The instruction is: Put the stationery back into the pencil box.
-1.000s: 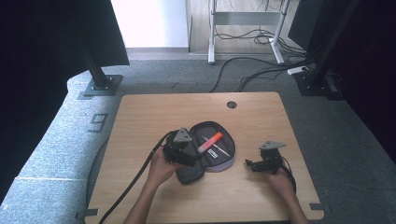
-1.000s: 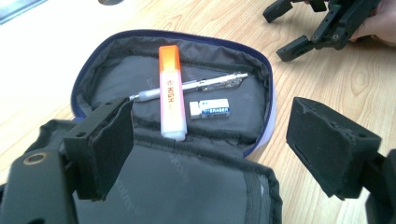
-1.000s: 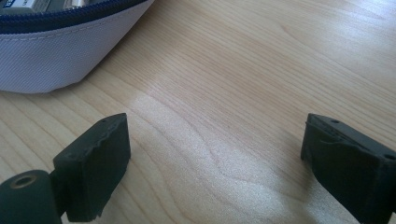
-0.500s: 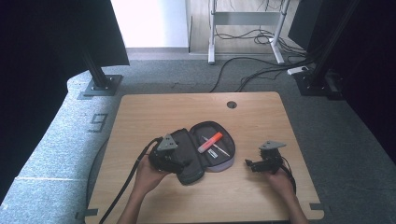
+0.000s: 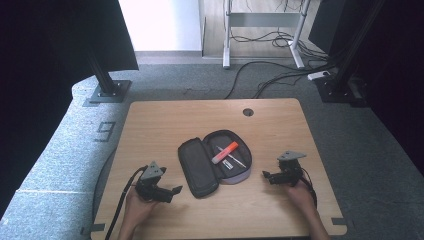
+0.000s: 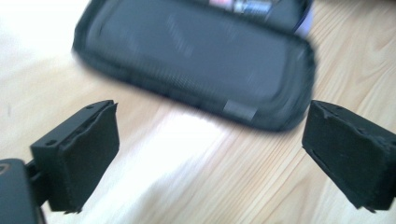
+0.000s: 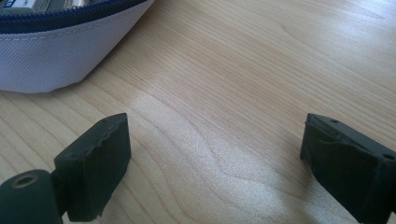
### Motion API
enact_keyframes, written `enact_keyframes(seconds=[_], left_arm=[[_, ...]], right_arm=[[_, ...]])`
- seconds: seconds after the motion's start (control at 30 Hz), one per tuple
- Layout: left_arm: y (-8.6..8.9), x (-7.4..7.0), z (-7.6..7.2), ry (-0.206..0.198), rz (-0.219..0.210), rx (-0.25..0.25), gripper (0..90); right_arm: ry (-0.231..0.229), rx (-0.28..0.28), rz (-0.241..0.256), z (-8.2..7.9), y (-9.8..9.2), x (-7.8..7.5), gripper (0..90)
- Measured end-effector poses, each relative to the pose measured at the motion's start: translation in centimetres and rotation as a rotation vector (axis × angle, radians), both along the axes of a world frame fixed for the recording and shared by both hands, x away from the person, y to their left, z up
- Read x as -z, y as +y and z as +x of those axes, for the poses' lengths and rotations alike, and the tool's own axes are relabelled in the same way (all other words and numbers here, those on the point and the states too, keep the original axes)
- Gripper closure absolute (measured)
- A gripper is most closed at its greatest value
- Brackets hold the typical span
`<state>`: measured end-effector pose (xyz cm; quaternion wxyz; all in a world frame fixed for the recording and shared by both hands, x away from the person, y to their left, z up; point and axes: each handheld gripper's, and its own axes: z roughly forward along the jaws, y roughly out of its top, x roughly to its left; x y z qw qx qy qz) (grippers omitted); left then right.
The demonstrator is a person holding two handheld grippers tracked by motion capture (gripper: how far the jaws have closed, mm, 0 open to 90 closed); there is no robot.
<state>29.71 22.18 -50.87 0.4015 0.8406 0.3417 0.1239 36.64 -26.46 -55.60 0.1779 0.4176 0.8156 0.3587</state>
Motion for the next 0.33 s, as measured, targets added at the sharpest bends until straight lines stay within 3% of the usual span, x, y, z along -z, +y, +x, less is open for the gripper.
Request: enact_keyframes(seconds=[0.1, 0.2, 0.33], left_arm=[[0.9, 1.8, -0.2, 0.029, 0.023, -0.017, 1.0], [1.5, 3.5, -0.3, 0.057, 0.074, -0.043, 0.0], [1.3, 4.0, -0.2, 0.059, 0.148, -0.058, 0.0]], right_arm=[[0.0, 0.001, 0.0, 0.0, 0.0, 0.0, 8.1], [0.001, 0.001, 0.0, 0.0, 0.0, 0.0, 8.2], [0.002, 0.001, 0.001, -0.1, 0.0, 0.0, 8.2]])
